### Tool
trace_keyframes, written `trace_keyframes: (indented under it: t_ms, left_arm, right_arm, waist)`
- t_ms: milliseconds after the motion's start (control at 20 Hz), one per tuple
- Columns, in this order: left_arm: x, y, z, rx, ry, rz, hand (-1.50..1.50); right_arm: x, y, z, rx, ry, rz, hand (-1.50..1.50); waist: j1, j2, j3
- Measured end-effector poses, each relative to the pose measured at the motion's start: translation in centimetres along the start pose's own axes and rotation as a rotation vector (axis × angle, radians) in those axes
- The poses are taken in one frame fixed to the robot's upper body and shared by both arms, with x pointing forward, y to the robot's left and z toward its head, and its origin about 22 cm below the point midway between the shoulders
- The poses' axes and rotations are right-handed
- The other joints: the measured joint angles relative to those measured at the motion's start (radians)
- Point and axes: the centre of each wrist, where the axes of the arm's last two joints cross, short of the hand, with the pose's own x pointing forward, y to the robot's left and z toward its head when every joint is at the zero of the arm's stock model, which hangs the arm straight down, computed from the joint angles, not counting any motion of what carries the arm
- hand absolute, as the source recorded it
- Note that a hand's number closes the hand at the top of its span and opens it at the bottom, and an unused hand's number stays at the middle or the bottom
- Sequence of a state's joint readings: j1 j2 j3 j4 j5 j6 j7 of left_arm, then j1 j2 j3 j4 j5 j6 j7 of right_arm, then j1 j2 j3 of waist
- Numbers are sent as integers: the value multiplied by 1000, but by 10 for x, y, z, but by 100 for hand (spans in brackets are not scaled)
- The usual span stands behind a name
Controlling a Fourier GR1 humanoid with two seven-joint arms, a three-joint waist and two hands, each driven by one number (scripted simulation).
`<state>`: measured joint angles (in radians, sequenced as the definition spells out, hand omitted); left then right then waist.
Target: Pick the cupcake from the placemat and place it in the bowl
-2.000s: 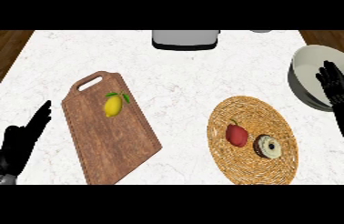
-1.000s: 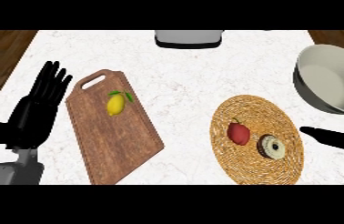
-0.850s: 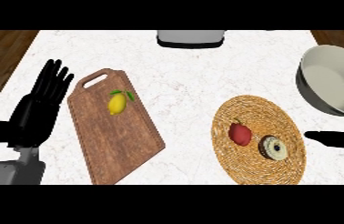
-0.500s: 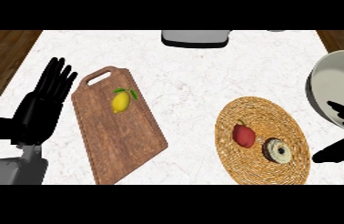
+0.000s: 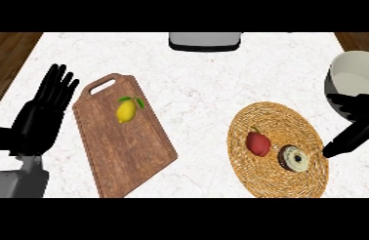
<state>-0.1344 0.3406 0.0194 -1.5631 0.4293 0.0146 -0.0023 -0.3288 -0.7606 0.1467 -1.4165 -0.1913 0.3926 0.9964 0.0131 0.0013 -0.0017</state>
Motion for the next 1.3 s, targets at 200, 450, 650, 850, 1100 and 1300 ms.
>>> trace_keyframes:
  t_ms: [200,450,650,850,1100,1300]
  left_arm:
    - [2,1,1,10,-2,9,0]
    - [5,3,1,17,-4,8,0]
    - [6,7,6,17,-2,3,0]
    - [-3,2,7,18,-1,4,0]
    - [-4,2,5,17,-1,7,0]
    - [2,0,6,16,-5,4,0]
  right_arm:
    - [7,14,-1,31,-11,-19,-150]
    - [3,39,3,50,-15,-15,-150]
    - [-4,53,6,5,-7,9,-150]
    - [-7,65,10,-49,-21,19,-150]
    - [-17,80,-2,-86,-10,32,-150]
    - [-18,89,-11,-98,-8,37,-150]
  waist:
    - [-7,-1,1]
    - [-13,-3,1]
    - [-14,-3,1]
    - [-15,-3,1]
    - [-14,-2,2]
    - [-13,-2,2]
